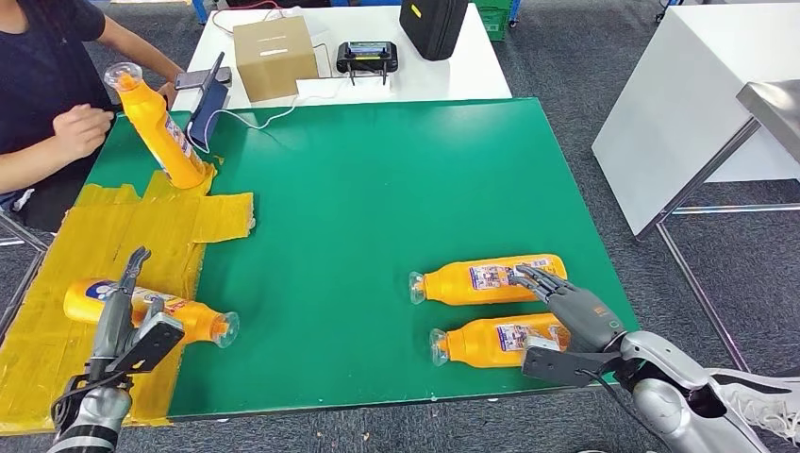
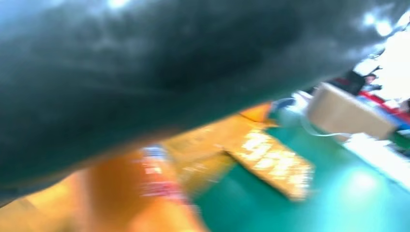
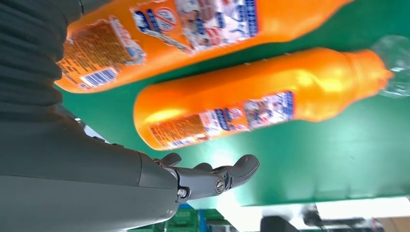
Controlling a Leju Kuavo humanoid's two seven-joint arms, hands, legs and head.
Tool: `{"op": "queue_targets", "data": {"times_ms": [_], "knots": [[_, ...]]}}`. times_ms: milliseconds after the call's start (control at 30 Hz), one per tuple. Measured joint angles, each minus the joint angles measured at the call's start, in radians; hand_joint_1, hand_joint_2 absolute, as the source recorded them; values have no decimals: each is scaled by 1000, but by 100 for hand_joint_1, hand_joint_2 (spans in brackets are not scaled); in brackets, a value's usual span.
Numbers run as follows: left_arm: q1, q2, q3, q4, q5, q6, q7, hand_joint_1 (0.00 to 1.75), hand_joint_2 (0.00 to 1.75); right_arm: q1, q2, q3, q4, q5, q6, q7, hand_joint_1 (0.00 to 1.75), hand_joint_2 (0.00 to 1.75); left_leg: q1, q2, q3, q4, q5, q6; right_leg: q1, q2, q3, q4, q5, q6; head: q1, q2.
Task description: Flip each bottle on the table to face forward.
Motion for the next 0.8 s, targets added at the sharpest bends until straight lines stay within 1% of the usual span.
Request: {"op": "queue_targets", "data": {"times_ms": [100, 233, 400, 500, 667, 733, 800], "knots": [[8, -21, 0, -68, 77, -62, -9, 0, 0, 19, -14, 1, 12, 8, 3, 3, 0, 175, -1, 0, 0, 0, 0, 0, 0, 0, 0, 0, 0, 0, 0, 0], [17, -38, 0, -125, 91, -78, -12, 0, 0, 40, -25, 2, 23, 13, 5, 4, 0, 175, -1, 0, -1, 0, -1, 0, -1, 0, 0, 0, 0, 0, 0, 0], [20, -49, -1, -152, 107, -94, -14, 0, 0, 56, -41, 6, 27, 29, 22, 9, 0, 175, -1, 0, 0, 0, 0, 1, 0, 0, -1, 0, 0, 0, 0, 0], [17, -52, -2, -157, 129, -111, -14, 0, 0, 88, -73, 9, 23, 20, 37, 14, 0, 175, -1, 0, -1, 0, -1, 1, -1, 0, -1, 0, 0, 0, 0, 0], [6, -53, -2, -157, 173, -132, -16, 0, 0, 146, -139, 9, -12, 10, 34, 36, 0, 175, -2, 0, -1, 0, -1, 1, -2, 0, -1, 0, 0, 0, 0, 0], [1, -54, -2, -157, 186, -142, -18, 0, 0, 161, -156, 11, -21, 26, 26, 52, 0, 175, -2, 0, -1, 0, -1, 1, -2, 0, -1, 0, 0, 0, 0, 0], [-4, -55, -2, -157, 196, -153, -19, 0, 0, 166, -159, 19, -18, 76, 5, 75, 0, 175, -2, 0, 0, 0, -1, 2, -2, 0, -1, 0, 0, 0, 0, 0]]}}
